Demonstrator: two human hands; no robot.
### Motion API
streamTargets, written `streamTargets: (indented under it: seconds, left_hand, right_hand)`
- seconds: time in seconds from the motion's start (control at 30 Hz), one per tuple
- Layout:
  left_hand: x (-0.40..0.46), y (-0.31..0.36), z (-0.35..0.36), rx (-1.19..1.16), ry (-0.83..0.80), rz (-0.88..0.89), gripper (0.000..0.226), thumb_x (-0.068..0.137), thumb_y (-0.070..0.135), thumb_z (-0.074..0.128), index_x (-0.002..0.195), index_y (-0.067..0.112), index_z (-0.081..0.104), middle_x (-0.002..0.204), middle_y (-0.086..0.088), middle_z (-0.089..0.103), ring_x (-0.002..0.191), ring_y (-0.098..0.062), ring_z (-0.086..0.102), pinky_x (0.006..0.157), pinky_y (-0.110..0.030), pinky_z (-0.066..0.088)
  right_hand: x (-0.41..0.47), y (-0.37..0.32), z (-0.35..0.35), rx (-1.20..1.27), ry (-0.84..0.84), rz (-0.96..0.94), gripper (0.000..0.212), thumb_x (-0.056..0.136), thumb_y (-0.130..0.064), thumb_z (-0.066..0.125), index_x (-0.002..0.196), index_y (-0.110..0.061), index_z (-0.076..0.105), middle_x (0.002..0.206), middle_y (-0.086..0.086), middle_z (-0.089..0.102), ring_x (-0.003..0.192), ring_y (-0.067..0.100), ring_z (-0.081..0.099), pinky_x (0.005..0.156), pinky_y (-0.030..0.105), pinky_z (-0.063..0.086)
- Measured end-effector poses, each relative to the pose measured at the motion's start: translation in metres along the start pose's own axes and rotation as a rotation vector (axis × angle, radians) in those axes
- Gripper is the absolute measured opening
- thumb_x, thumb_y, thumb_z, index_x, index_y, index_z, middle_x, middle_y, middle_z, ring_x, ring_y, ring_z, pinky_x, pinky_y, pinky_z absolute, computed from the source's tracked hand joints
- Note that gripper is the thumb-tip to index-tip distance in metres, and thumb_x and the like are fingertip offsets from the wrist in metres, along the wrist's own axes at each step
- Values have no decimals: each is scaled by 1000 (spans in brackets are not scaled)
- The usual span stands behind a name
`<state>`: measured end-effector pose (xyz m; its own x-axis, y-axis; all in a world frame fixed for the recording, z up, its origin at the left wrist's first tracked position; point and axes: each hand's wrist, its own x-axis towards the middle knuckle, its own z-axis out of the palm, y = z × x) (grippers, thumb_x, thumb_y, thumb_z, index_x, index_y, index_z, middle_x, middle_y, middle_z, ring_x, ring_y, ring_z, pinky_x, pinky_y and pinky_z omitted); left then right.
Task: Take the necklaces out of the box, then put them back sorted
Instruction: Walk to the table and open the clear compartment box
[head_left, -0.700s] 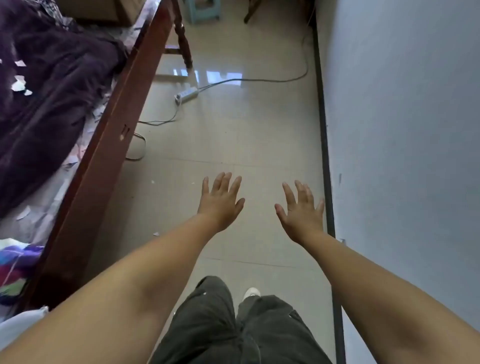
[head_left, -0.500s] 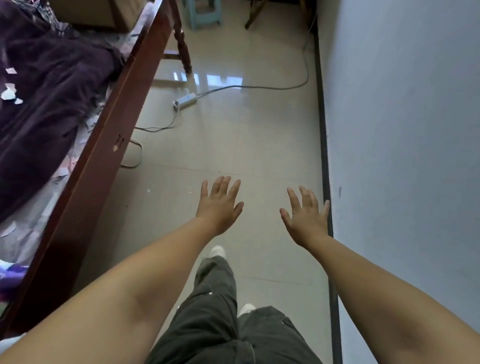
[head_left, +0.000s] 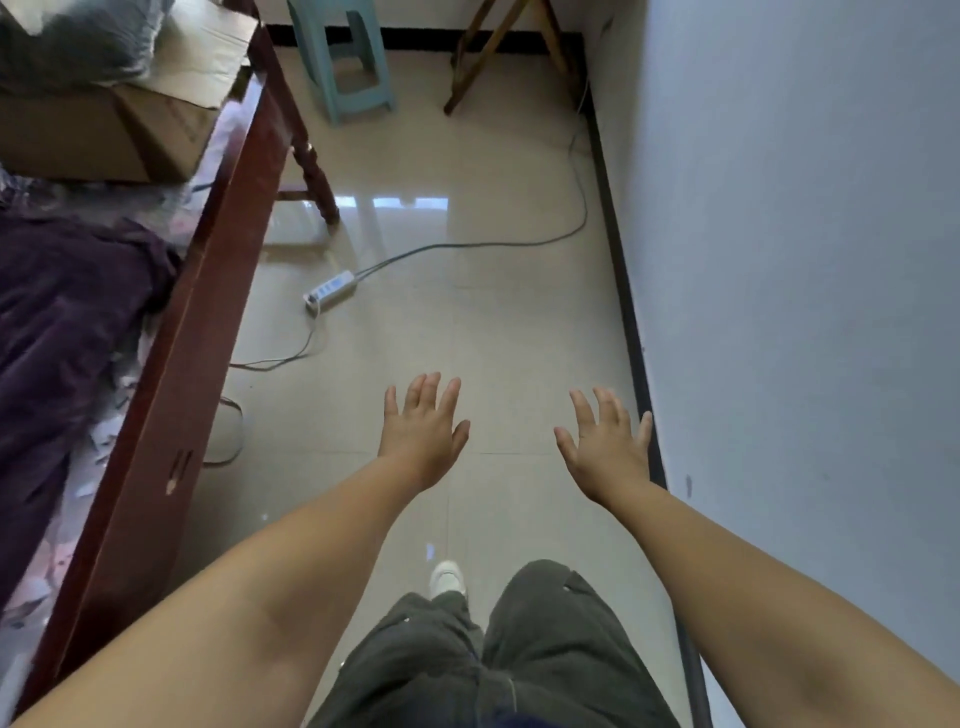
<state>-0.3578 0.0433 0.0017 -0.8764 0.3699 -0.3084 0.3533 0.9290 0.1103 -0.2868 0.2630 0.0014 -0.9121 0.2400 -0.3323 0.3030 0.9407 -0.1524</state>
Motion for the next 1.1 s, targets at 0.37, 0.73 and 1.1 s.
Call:
streamTargets:
  seconds: [0.37,0.73,1.1]
  left_hand:
    - [251,22,-82,51,41,61,60,98,44,22,148,20,0,158,-9,6,145,-23,-2,115,-52,-2]
    - [462,13,-161,-37,47,-92,60,98,44,26,148,21,2,158,-7,7,145,-22,0,116,-51,-2]
    - [724,-78,-276,10,81,-50,58,98,43,25,148,20,4,158,-8,8,145,-22,0,115,-51,-1]
  right_hand:
    - [240,40,-93,15,32,29,59,98,-48,24,150,-29,4,161,5,1,147,23,-4,114,60,-2]
    - [487,39,-177,-64,-20,-73,59,97,-50,24,150,-30,7,160,5,5,147,22,-1,113,59,-2]
    - [742,-41,-273,7,40,-40,59,98,-49,24,150,-30,6,160,4,5,147,22,0,114,59,0]
